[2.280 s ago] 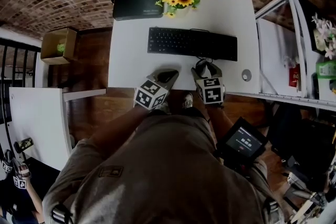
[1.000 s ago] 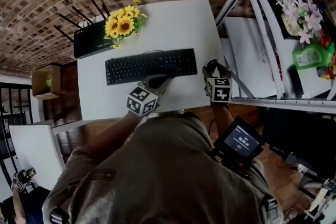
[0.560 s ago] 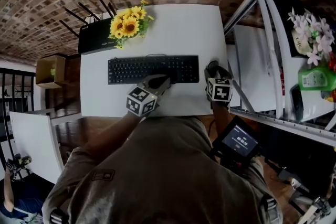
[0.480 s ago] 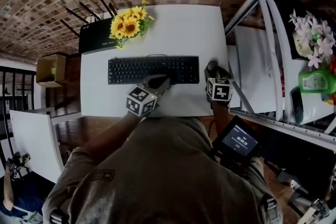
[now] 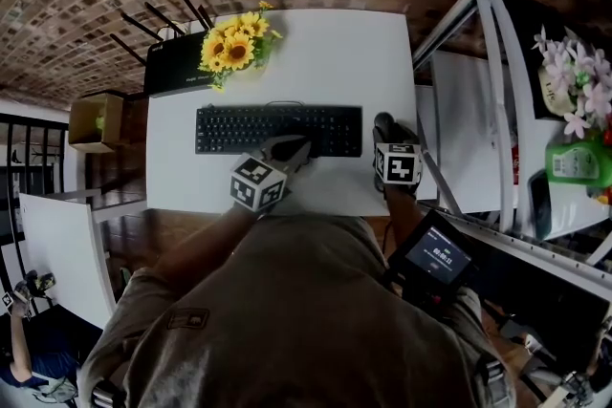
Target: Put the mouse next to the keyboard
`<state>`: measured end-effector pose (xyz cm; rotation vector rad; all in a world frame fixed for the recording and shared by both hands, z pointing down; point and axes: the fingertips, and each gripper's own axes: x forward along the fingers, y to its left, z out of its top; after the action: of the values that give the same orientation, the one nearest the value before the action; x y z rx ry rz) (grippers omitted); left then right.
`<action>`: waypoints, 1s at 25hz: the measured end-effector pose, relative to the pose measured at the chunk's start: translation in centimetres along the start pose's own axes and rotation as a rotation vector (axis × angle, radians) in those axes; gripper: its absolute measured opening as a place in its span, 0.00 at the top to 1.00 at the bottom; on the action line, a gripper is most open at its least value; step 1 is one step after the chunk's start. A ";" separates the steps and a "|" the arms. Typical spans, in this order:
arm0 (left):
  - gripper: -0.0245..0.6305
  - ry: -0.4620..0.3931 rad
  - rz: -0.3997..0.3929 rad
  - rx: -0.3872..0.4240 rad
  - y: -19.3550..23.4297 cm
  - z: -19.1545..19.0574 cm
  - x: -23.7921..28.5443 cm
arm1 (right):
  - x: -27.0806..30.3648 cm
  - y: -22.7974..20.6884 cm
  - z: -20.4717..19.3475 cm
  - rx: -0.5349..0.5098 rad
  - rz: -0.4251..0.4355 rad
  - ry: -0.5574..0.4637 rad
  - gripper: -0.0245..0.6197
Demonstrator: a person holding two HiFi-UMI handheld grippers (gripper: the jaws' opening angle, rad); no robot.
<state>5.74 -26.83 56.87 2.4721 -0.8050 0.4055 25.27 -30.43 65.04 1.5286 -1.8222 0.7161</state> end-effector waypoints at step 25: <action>0.96 0.002 -0.033 -0.015 0.0 -0.1 0.8 | -0.2 0.1 -2.8 0.006 0.044 0.094 0.48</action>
<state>6.31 -27.18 57.25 2.4675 -0.7625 0.3886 25.55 -28.16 66.72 1.4384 -1.7893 0.8021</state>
